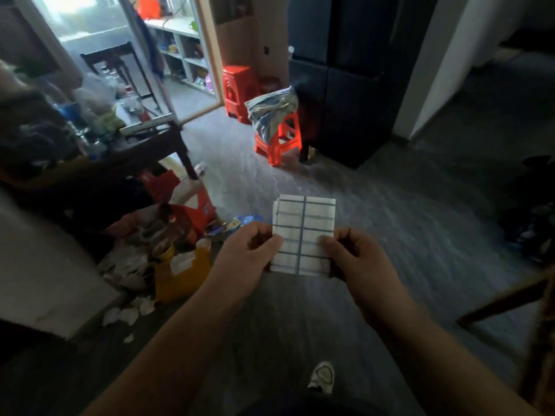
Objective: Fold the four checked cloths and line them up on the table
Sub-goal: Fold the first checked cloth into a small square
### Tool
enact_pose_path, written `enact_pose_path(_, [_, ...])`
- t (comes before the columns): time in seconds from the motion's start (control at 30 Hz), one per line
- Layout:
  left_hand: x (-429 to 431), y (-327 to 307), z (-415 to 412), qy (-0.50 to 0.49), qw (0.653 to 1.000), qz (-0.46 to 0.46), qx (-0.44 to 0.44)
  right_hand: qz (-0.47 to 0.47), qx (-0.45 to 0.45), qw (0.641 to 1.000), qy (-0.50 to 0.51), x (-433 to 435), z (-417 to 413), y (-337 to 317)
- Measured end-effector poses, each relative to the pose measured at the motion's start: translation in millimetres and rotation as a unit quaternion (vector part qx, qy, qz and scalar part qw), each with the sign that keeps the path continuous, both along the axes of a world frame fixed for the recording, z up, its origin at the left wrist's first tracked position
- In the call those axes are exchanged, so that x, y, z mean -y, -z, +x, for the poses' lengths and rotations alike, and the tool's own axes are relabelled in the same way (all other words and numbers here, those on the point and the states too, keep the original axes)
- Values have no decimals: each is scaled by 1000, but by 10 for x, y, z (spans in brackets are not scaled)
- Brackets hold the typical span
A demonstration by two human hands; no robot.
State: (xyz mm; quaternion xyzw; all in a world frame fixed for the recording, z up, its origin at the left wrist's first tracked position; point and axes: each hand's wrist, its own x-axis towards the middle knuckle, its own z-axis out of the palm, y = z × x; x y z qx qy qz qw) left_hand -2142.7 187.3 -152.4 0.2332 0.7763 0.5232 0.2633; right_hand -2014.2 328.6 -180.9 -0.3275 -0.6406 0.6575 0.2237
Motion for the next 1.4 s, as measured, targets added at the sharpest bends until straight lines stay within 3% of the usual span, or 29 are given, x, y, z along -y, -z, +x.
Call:
enact_pose_path(0.27, [-1650, -33, -669, 67, 997, 26, 7, 13, 23, 997, 66, -1439, -439, -254])
enact_pose_path(0.67, [-4464, 467, -1606, 245, 969, 35, -27, 96, 112, 964, 221, -3533, -928, 59])
enact_pose_path(0.9, [-6253, 258, -2093, 327, 944, 30, 24, 54, 100, 939, 325, -4949, -1396, -65])
enact_pose_path(1.2, [-8023, 161, -1578, 435, 895, 10, 99, 0, 79, 884, 461, -6292, -982, -103])
enact_pose_path(1.4, [-9216, 259, -757, 493, 866, 1, 78, -11, 52, 850, 524, -7235, -220, 64])
